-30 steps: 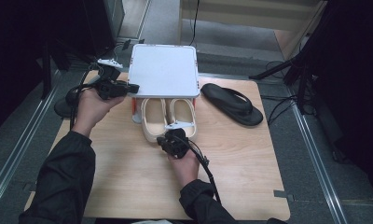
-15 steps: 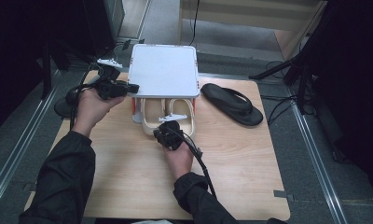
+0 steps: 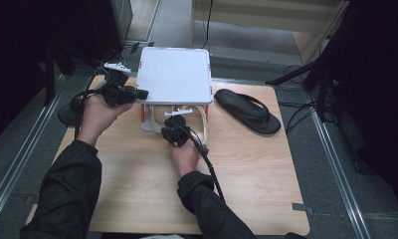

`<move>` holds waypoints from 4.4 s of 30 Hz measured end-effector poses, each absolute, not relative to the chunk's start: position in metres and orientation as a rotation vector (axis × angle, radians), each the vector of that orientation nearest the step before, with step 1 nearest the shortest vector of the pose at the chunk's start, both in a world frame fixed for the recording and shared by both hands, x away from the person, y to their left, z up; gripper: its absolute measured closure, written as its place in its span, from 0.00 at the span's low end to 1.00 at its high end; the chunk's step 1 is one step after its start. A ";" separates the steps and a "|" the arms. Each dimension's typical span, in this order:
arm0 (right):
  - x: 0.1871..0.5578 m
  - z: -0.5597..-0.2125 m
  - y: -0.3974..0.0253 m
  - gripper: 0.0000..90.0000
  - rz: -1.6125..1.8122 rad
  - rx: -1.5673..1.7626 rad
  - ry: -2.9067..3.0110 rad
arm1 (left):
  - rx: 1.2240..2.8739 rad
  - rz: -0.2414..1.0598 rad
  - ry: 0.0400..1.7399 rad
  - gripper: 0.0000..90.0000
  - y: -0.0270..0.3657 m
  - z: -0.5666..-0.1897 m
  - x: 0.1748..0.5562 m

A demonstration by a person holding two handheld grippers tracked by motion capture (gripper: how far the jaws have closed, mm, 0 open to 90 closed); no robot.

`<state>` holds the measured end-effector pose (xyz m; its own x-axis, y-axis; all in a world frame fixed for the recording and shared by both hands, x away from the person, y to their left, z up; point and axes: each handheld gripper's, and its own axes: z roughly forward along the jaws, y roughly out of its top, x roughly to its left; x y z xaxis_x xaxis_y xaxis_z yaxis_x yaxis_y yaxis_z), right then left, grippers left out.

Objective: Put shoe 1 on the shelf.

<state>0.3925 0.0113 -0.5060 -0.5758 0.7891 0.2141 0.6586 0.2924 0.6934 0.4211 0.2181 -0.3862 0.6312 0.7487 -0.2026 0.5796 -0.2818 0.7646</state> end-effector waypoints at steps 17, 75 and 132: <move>0.358 -0.493 -0.015 1.00 1.265 1.237 2.429 | 1.971 0.246 1.045 1.00 0.219 -0.387 0.421; 0.327 -0.514 -0.117 1.00 1.198 1.339 2.376 | 1.968 0.249 1.052 1.00 0.219 -0.387 0.420; 0.370 -0.493 -0.095 0.96 1.260 1.332 2.363 | 1.978 0.213 1.051 0.89 0.221 -0.377 0.416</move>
